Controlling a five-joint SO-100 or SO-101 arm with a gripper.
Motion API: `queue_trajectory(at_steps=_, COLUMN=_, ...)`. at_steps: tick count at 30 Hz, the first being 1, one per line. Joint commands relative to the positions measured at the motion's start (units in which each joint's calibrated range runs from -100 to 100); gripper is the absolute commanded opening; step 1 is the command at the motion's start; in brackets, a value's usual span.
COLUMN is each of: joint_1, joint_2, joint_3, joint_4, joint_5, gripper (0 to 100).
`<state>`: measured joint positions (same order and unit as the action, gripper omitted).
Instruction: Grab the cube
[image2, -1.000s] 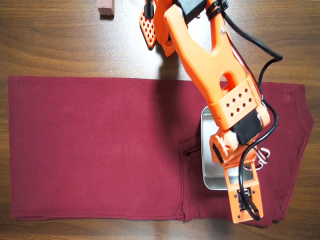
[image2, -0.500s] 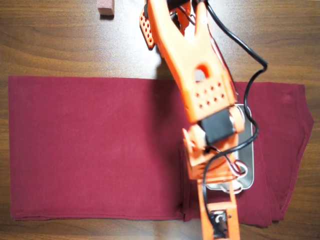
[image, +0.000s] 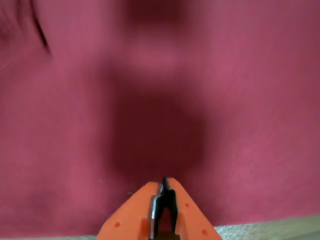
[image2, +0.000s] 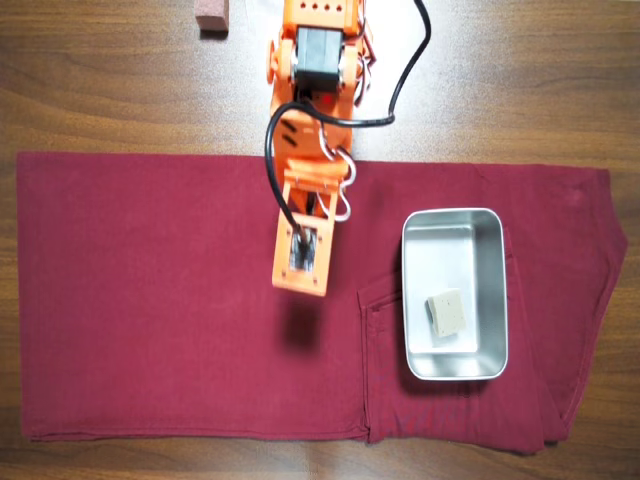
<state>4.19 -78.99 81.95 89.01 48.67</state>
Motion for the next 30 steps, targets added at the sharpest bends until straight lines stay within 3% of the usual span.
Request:
queue_trajectory(at_steps=1, joint_1=0.80, joint_2=-11.60, joint_3=8.85, joint_4=5.36, joint_5=0.15, gripper=0)
queue_trajectory(at_steps=6, joint_1=1.47, joint_2=-19.32, joint_3=17.96, joint_4=8.04, joint_5=-0.15, gripper=0)
queue_trajectory(at_steps=11, joint_1=-0.73, joint_2=-19.32, joint_3=17.96, joint_4=10.99, joint_5=-2.00, gripper=0)
queue_trajectory(at_steps=24, joint_1=-2.27, joint_2=-19.41, joint_3=18.05, joint_4=10.99, joint_5=-0.78, gripper=0)
queue_trajectory(at_steps=30, joint_1=-2.27, joint_2=-19.41, joint_3=18.05, joint_4=2.69, joint_5=-0.39, gripper=0)
